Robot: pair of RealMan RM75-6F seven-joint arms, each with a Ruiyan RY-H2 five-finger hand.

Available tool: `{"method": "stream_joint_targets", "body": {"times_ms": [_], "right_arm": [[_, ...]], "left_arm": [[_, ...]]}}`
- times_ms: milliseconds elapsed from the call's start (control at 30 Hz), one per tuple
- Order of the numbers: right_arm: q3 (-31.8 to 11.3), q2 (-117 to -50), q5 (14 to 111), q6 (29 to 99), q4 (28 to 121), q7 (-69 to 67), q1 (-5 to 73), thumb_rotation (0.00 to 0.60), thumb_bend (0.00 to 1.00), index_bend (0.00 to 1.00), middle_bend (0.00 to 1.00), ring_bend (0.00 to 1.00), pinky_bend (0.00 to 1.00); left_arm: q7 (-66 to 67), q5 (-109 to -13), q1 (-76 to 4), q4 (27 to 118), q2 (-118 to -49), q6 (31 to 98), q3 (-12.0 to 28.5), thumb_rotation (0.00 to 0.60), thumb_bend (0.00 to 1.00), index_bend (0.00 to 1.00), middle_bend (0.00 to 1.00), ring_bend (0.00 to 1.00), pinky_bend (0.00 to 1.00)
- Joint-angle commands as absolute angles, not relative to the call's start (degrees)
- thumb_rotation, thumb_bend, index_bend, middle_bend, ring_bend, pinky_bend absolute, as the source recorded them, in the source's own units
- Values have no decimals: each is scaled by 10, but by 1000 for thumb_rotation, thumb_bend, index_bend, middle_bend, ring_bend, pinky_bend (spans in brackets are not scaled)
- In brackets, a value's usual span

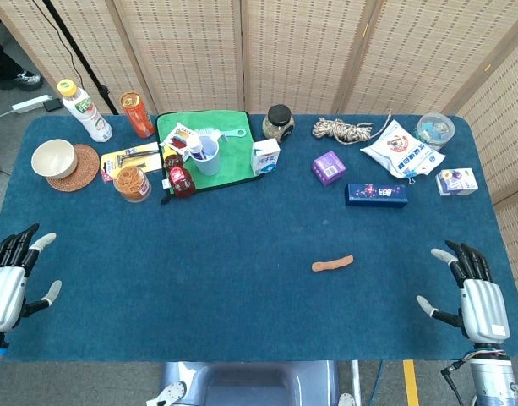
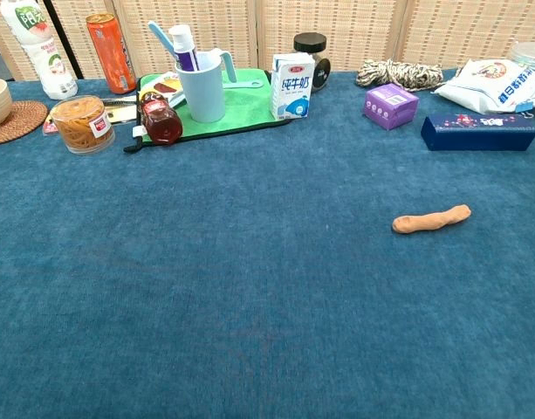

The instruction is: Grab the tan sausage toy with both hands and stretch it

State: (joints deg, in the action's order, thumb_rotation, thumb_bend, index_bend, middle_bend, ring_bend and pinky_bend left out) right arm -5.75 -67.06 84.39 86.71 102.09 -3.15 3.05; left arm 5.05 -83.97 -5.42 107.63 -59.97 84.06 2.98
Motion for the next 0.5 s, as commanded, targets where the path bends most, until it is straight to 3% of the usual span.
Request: {"method": "stream_joint_targets", "body": {"times_ms": [33, 500], "right_arm": [[-58, -671, 843, 866, 1020, -32, 31, 600, 205, 226, 122, 34, 54], [-59, -667, 843, 858, 1023, -48, 36, 600, 205, 228, 122, 40, 92]], "left_arm": [[51, -840, -55, 1077, -599, 840, 30, 600, 313, 165, 24, 0, 0], [47, -836, -59, 1084, -589, 841, 37, 600, 312, 165, 33, 0, 0]]}}
